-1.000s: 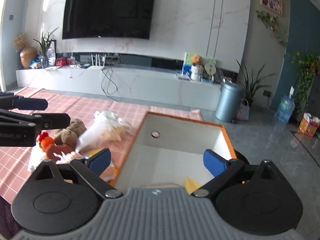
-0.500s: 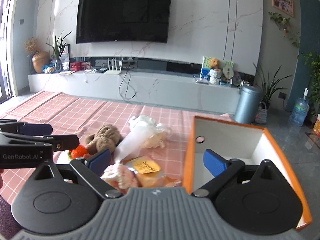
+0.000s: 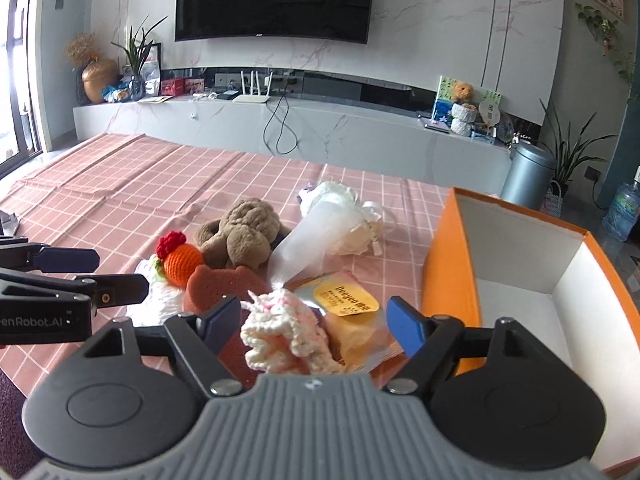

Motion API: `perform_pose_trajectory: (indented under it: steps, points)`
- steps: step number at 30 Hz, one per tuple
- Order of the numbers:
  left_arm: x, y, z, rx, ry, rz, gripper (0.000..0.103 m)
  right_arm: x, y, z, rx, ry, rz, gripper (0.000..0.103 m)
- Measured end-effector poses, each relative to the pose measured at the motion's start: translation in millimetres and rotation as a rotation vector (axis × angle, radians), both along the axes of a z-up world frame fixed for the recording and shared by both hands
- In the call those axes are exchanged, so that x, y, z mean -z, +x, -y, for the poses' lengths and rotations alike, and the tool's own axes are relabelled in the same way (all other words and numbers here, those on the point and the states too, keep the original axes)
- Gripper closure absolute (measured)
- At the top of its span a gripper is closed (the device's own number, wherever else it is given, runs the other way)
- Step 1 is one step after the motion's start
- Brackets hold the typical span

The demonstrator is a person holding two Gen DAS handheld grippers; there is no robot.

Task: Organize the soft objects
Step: 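Grasp the pink-white crocheted toy with the right tool while the left tool grasps the red sponge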

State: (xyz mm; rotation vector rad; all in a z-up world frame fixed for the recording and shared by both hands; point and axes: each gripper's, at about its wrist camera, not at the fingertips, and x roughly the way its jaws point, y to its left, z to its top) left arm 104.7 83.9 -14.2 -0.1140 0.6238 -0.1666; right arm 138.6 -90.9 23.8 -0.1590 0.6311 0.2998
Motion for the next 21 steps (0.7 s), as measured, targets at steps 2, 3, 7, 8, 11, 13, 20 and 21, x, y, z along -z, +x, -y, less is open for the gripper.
perform_pose_trajectory:
  steps: [2,3,7,8,11,13,20,21]
  points:
    - [2.0,2.5,-0.6,0.009,-0.004,-0.004,0.023,3.7,3.5,-3.5,-0.012,0.000,-0.013,0.030]
    - [2.7,4.1,-0.6,0.014,-0.009,-0.012,0.023,5.0,5.7,-4.5,-0.018,-0.003,-0.020,0.031]
    - [9.7,11.4,0.6,0.035,-0.041,-0.047,0.023,11.8,16.4,-8.9,-0.039,-0.010,-0.049,0.038]
    - [11.4,12.9,1.6,0.036,-0.042,-0.054,0.023,13.7,19.0,-9.5,-0.044,-0.011,-0.059,0.038]
    - [14.8,16.5,3.7,0.038,-0.047,-0.075,0.023,19.3,26.3,-10.0,-0.062,-0.010,-0.088,0.039]
    - [16.5,18.8,3.3,0.029,-0.055,-0.093,0.023,22.1,29.0,-11.2,-0.079,-0.005,-0.100,0.040]
    - [17.1,21.0,2.4,0.020,-0.096,-0.123,0.025,35.7,34.0,-20.5,-0.137,-0.022,-0.154,0.054]
    - [17.4,21.2,2.9,0.023,-0.106,-0.129,0.025,38.0,34.3,-21.0,-0.138,-0.026,-0.165,0.059]
